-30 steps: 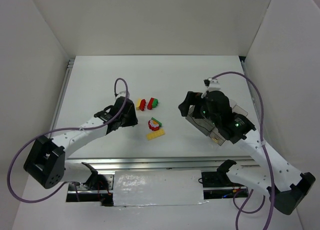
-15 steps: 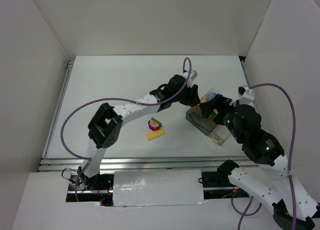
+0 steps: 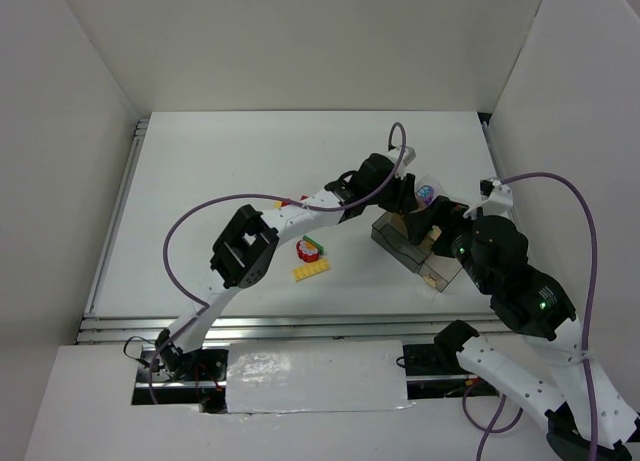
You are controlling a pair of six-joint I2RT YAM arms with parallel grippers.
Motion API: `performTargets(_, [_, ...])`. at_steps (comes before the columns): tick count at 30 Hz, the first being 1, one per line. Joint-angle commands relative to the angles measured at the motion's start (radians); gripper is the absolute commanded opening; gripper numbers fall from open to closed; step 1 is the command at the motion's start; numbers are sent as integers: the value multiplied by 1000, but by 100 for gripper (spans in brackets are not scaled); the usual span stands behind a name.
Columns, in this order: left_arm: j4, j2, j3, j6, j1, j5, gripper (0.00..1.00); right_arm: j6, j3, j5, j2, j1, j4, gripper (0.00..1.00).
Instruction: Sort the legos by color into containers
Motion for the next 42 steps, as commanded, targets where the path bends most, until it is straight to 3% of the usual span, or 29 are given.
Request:
performTargets(1, [52, 14, 51, 28, 2, -8, 55, -19, 30, 3, -4, -6, -2, 99])
performTargets(4, [58, 26, 63, 22, 3, -13, 72, -23, 29, -5, -1, -6, 2, 99])
performTargets(5, [65, 20, 49, 19, 5, -23, 81, -26, 29, -5, 1, -6, 4, 99])
performTargets(6, [82, 14, 42, 17, 5, -26, 99, -28, 29, -5, 1, -7, 4, 99])
performTargets(13, [73, -129, -67, 31, 37, -129, 99, -43, 26, -31, 2, -6, 19, 99])
performTargets(16, [-19, -256, -156, 29, 71, -337, 100, -65, 3, -83, 33, -6, 47, 99])
performTargets(20, [-175, -470, -389, 6, 159, -493, 99, -45, -34, -130, 128, -4, 96, 99])
performTargets(24, [-188, -552, -540, 34, 264, -381, 99, -31, -76, -172, 168, 0, 189, 99])
performTargets(28, [-146, -516, -574, 207, 316, -195, 97, -34, -83, -227, 235, 8, 218, 99])
performTargets(33, [-175, -445, -509, 281, 318, -175, 96, -34, -115, -247, 251, 9, 238, 98])
performTargets(42, [-228, -350, -488, 224, 318, -232, 88, -46, -125, -264, 258, 11, 245, 98])
